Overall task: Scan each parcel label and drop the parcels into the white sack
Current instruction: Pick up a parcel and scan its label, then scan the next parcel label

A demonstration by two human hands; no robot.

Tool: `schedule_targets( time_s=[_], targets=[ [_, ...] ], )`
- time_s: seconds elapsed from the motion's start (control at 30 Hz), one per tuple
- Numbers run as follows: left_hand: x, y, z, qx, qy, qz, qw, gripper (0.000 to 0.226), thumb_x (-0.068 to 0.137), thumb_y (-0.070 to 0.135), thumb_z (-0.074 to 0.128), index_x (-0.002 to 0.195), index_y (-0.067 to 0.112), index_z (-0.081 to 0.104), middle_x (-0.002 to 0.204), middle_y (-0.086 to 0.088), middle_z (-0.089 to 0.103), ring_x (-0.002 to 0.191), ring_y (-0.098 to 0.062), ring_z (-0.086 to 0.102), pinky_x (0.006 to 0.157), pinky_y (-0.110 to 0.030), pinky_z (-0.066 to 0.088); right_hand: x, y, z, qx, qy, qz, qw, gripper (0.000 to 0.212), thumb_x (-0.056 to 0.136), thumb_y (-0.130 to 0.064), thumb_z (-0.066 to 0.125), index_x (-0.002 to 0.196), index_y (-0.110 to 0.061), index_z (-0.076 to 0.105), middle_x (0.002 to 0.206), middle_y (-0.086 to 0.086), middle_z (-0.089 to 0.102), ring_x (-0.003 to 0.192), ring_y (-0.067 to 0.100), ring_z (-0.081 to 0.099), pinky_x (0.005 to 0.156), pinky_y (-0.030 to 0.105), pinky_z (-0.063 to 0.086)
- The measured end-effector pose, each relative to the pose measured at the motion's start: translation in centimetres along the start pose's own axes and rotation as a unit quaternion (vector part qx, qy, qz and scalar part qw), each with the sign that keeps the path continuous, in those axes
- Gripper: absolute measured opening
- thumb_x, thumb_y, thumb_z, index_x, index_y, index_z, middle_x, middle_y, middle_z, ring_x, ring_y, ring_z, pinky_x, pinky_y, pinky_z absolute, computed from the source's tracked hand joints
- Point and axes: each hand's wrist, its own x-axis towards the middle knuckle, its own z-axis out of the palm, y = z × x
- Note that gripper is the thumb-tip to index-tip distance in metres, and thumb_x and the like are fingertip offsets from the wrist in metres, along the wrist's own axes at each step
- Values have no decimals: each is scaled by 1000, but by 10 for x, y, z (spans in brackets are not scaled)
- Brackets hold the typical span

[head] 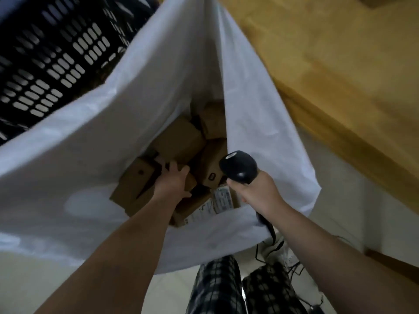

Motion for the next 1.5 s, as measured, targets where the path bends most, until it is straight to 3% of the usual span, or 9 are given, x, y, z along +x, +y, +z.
schedule_targets(
  time_s=[0.13,0.23,0.37,0.53,0.63,0.87,1.03,1.27,1.5],
  targets=[
    [4,17,-10,35,13,-18,999,70,87,49,63,141,19,29,143,-19,25,124,-38,39,89,-40,47,3,3,3,-25,2,-2,1000,40,79,-31,78,113,-18,62,88,-1,67,82,24,67,73,35,56],
    [-6,27,-25,45,89,-3,995,56,93,48,53,134,13,35,135,-17,34,118,-35,44,89,-39,46,-5,-3,-6,-13,24,-3,1000,39,80,-28,77,113,-16,62,87,1,67,83,24,67,74,36,58],
    [-26,38,-61,52,171,51,983,34,97,32,51,124,13,45,128,-13,43,115,-31,45,89,-39,43,-19,-17,-31,-6,49,-6,999,26,79,-26,76,99,-15,63,78,1,64,82,26,67,72,32,53],
    [-60,66,-122,64,227,117,965,27,96,26,49,122,16,49,126,-9,46,117,-30,45,93,-40,41,-51,-31,-73,17,100,0,995,15,81,-24,76,84,-20,61,70,-1,63,74,26,65,70,33,52],
    [-84,94,-164,95,276,172,941,27,80,25,71,103,14,61,102,-8,57,93,-29,57,73,-38,50,-76,-37,-102,33,128,1,991,20,81,-19,76,71,-18,59,60,2,58,65,24,61,68,36,50],
    [-115,186,-242,75,359,278,888,31,96,18,44,127,13,49,127,-9,48,116,-29,45,91,-36,39,-114,-56,-202,71,237,-27,969,28,83,-18,72,61,-22,56,52,-7,54,55,9,52,54,25,37],
    [-129,256,-279,69,351,315,879,36,98,26,44,132,14,46,131,-7,45,120,-27,43,93,-36,39,-129,-51,-270,93,281,-43,954,21,87,-17,69,71,-15,56,62,6,57,62,22,56,58,29,42],
    [-129,361,-302,70,338,359,867,35,98,28,45,131,15,48,128,-6,45,118,-26,44,91,-35,40,-138,-17,-365,109,345,-11,932,29,84,-13,70,61,-11,53,64,13,54,64,26,56,59,30,40],
    [-127,457,-341,62,314,382,867,41,98,35,46,133,14,46,130,-8,45,119,-28,43,94,-38,43,-138,13,-471,197,416,20,887,17,84,-12,67,70,-3,61,62,11,58,56,22,57,65,37,49]
  ],
)
